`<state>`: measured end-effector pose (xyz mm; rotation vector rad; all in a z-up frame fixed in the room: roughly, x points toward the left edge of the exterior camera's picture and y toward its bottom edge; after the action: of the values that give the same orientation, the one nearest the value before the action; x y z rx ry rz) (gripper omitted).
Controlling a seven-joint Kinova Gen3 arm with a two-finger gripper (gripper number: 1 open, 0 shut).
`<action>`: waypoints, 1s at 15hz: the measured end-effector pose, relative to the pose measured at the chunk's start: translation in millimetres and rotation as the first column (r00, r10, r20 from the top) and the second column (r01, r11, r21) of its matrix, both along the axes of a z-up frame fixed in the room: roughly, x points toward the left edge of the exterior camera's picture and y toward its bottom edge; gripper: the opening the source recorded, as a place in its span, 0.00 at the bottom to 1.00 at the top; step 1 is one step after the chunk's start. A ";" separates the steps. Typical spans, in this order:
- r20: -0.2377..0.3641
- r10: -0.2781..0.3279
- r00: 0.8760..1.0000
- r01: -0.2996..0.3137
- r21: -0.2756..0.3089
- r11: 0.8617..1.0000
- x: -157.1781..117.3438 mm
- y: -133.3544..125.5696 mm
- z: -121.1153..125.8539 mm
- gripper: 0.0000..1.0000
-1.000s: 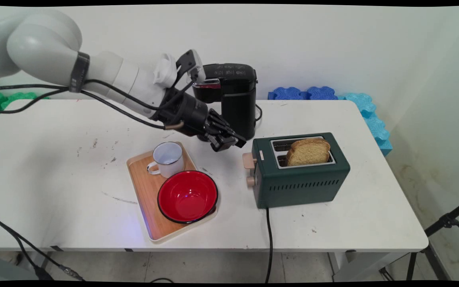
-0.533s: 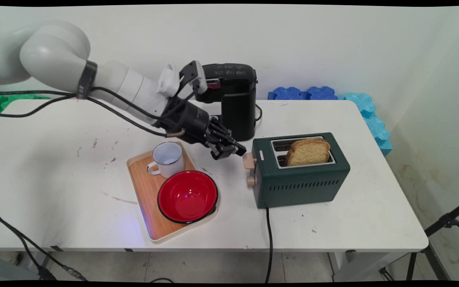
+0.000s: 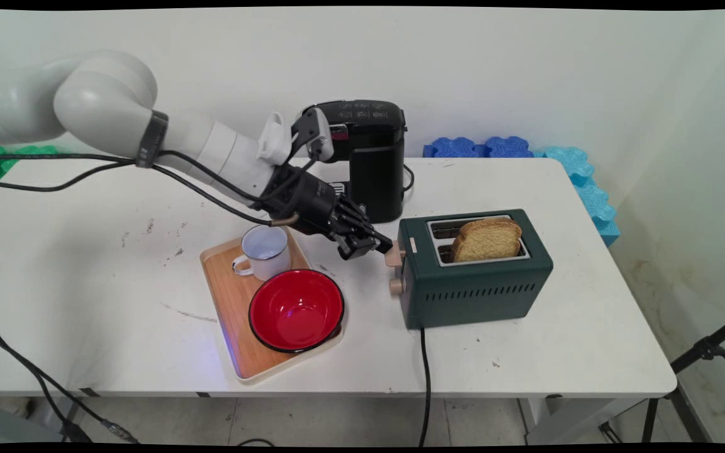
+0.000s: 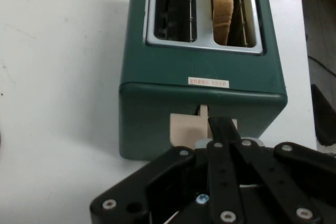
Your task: Press the toaster switch
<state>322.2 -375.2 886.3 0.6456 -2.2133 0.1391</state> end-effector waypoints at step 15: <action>0.004 -0.018 1.000 0.018 -0.014 1.000 -6.5 -9.4 -24.6 0.00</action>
<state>315.7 -384.5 861.8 0.6176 -2.2198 0.1469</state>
